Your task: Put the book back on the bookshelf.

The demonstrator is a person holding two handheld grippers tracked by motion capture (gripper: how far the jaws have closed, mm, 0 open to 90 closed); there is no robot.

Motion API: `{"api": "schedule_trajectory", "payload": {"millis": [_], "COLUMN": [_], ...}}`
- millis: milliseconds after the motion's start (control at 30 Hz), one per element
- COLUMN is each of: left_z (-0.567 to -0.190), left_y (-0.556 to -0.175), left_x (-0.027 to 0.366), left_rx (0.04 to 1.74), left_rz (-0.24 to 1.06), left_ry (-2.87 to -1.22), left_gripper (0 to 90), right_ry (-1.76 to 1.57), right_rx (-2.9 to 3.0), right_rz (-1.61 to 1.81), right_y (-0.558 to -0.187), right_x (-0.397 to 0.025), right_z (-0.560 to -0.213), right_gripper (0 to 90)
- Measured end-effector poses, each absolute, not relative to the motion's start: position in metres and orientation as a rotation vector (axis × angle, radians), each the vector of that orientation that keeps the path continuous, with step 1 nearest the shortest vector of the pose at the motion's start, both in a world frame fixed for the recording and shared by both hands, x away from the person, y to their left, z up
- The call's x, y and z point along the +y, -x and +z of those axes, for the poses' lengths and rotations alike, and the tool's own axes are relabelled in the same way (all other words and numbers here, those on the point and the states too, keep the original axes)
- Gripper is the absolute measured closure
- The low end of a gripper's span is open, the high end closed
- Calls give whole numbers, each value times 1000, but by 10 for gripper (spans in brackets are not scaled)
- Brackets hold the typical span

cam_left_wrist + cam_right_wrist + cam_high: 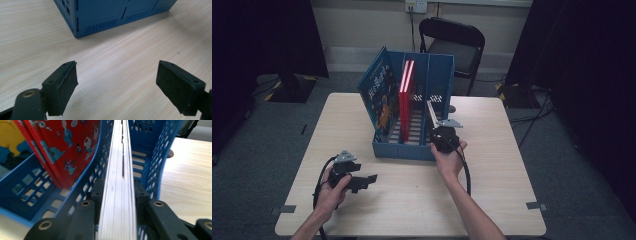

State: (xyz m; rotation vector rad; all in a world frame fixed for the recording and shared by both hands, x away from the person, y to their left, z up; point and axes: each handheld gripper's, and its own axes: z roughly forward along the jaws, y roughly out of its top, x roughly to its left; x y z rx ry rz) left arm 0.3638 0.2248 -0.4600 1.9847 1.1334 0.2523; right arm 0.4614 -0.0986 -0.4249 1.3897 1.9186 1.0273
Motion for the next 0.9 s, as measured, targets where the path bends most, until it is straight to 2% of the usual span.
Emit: {"api": "schedule_trajectory", "payload": {"millis": [400,700,900], "left_z": [-461,-462,-462], "left_y": [-365,-367,-368], "left_x": [224,223,222], "left_rx": [1135,1136,1122], "left_rz": [251,244,239], "left_ry": [-1984,-1983,-1982], "left_gripper": [172,173,173], "right_ry": [-1362,-1418,-1413], "right_rx": [1924,1890,1890], "right_rz": [1036,1015,1001], "right_y": [-438,-460,-473], "right_x": [-106,-96,-78], "right_z": [-423,-422,-421], "right_gripper": [723,725,689]}}
